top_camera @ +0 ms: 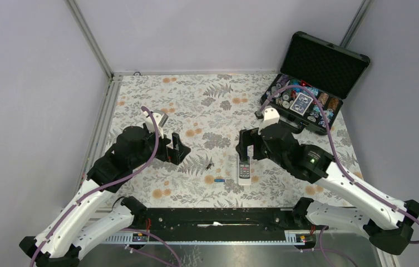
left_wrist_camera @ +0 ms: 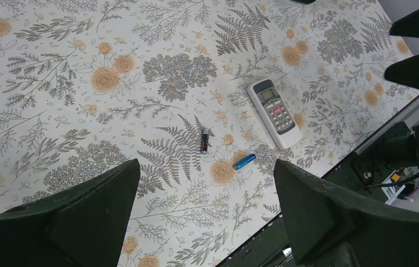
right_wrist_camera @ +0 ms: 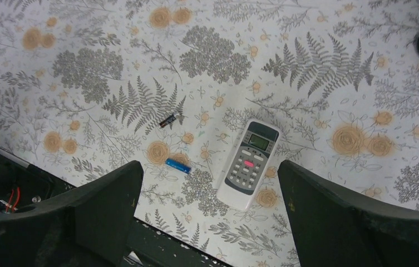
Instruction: Load the batteries into the remote control
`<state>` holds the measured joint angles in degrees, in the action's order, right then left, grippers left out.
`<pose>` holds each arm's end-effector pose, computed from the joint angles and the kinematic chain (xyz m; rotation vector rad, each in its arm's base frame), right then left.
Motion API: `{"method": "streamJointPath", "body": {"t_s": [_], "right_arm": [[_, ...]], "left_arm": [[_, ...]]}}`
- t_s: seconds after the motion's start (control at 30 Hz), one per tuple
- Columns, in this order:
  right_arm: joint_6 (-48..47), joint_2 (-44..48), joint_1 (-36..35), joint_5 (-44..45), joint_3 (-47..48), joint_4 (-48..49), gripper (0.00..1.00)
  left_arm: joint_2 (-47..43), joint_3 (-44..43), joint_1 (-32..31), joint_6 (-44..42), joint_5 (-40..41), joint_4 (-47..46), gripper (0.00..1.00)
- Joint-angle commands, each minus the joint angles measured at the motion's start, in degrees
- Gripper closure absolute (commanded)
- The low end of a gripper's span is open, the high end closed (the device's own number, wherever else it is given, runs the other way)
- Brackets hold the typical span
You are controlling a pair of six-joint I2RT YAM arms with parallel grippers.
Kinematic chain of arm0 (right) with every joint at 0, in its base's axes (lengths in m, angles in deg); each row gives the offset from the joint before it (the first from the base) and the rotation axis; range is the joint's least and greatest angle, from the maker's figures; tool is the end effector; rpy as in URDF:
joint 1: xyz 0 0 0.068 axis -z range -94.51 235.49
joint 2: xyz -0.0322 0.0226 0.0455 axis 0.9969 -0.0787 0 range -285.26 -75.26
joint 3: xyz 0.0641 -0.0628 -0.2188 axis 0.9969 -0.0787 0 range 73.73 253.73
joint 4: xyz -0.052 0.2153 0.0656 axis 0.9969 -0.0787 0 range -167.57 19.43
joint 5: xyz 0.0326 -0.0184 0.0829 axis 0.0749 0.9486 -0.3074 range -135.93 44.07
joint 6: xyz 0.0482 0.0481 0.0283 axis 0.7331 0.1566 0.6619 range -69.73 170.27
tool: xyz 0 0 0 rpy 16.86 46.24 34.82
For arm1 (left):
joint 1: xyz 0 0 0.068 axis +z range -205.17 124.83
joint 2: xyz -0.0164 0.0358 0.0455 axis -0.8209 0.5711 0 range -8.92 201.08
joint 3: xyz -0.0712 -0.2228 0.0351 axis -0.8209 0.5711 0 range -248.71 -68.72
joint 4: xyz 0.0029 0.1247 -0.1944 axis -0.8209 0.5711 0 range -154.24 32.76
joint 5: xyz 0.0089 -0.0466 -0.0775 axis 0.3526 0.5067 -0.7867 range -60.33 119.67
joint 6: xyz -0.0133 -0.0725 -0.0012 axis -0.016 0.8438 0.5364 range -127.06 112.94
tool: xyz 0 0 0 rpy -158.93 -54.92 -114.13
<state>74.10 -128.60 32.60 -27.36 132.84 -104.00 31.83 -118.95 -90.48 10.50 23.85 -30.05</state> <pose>0.1408 0.1534 0.3145 -0.3187 2.0398 0.5079 0.1358 -0.1038 0.2988 0.3854 2.0318 -0.6834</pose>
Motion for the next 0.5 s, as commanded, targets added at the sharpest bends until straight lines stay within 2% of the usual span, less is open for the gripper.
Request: {"method": "streamJointPath", "body": {"t_s": [0.0,0.2,0.47], "right_arm": [[4.9,-2.2,-0.3,0.9,-0.3,-2.3,0.01],[6.7,-2.5,-0.3,4.1,-2.3,-3.0,0.01],[7.4,-6.4,-0.3,1.5,-5.3,-4.1,0.01]], "left_arm": [[-0.2,-1.5,0.2,-1.1,-1.0,-2.0,0.01],[-0.3,-0.5,0.2,-1.3,-1.0,-2.2,0.01],[-1.3,1.1,0.3,-1.4,-0.9,-2.7,0.01]]}}
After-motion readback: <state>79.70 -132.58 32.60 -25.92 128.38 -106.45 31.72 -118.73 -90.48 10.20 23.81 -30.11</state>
